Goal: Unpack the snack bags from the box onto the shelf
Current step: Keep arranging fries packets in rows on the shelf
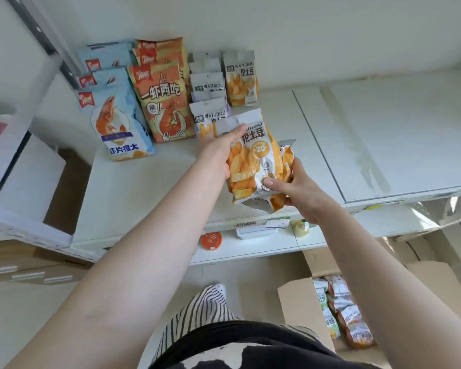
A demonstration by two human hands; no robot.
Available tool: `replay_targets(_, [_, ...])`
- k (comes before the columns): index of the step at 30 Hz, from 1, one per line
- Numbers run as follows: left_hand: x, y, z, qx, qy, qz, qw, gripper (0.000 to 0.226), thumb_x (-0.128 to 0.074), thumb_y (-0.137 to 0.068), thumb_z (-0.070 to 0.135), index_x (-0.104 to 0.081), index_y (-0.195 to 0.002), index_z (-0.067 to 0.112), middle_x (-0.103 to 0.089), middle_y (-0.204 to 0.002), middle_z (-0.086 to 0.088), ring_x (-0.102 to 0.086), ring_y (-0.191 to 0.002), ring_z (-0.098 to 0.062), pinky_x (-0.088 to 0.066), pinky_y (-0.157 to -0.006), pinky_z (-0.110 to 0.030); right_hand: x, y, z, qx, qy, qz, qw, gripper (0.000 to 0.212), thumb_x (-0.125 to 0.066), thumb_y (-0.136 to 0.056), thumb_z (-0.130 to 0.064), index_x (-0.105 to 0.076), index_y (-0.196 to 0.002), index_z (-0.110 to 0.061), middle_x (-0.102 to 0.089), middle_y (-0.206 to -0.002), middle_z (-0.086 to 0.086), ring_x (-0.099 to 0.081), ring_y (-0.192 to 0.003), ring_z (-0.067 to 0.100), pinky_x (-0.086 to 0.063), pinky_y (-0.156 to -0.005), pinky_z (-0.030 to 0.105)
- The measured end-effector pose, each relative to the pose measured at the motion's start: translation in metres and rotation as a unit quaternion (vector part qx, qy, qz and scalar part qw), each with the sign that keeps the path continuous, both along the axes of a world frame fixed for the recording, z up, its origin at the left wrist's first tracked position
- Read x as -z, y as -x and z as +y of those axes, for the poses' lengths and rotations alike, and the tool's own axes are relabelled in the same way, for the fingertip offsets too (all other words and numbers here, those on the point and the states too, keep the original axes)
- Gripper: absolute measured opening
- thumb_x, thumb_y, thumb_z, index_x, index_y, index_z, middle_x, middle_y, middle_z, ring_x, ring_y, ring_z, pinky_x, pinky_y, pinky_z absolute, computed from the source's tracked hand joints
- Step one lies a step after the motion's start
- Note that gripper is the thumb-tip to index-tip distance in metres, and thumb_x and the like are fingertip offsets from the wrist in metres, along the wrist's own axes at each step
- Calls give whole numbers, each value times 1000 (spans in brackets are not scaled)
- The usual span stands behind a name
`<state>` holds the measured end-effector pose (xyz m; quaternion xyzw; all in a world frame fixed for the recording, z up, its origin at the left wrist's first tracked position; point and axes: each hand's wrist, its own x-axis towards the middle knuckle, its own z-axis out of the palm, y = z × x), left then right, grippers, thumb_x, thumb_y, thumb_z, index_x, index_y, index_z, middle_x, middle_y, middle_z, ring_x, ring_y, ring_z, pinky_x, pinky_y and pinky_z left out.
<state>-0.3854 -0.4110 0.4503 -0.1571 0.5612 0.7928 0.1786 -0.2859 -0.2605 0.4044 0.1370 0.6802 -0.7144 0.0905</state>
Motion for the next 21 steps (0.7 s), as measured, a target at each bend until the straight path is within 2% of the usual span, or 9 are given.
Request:
replay_targets(3, [-1,28,6,19,8,-25,999,46,-84,-70,13,-63,-111,10,-72,-103,-17,-71,-90,-34,-59,-66,-50,6,18,1,26,20,4,999,87,-85,-68,-30,-34,-137,-23,-59,-123,0,-65,-107,17,-58,-71,29])
replay_targets(6, [-4,49,12,48,44,-13,998,30,-85,-70,17,-63,-91,16,-72,-99,-14,-70,-91,-34,-57,-78,-52,15,29,5,43,53,18,997,80,-81,-68,-40,-36,-134,-30,-59,-128,-3,-64,-114,19,-58,-82,39])
replay_targets(8, [-5,60,16,82,58,-7,995,29,-85,-71,20,-63,-91,17,-73,-100,-13,-71,-91,-32,-57,-80,-51,27,31,9,49,97,22,994,87,-81,-63,-54,-36,-134,-33,-58,-133,-4,-61,-118,18,-57,-81,39])
replay_targets(11, [-7,66,24,163,63,-33,984,31,-78,-79,25,-64,-103,11,-74,-89,-12,-73,-74,-24,-59,-58,-39,40,38,14,48,161,-3,986,102,-68,-63,-79,-31,-146,-34,-53,-143,-3,-54,-129,20,-54,-90,44])
replay_targets(13, [-7,68,27,215,61,-56,973,25,-70,-85,30,-65,-99,10,-74,-76,-9,-72,-64,-21,-58,-51,-35,44,45,21,52,169,-24,984,103,-62,-65,-83,-31,-149,-32,-52,-145,1,-52,-131,23,-53,-94,46])
replay_targets(17, [-1,81,19,223,66,-84,969,26,-66,-86,36,-66,-86,9,-74,-73,-7,-72,-63,-19,-59,-51,-35,43,56,37,52,156,-44,985,91,-65,-72,-73,-40,-145,-25,-57,-138,6,-59,-122,26,-52,-95,45])
replay_targets(21, [16,84,17,228,109,-109,961,23,-67,-86,33,-64,-86,10,-73,-70,-7,-71,-60,-18,-59,-53,-34,42,73,47,39,89,-68,993,51,-64,-94,-31,-46,-136,-11,-69,-98,5,-68,-79,17,-56,-70,31])
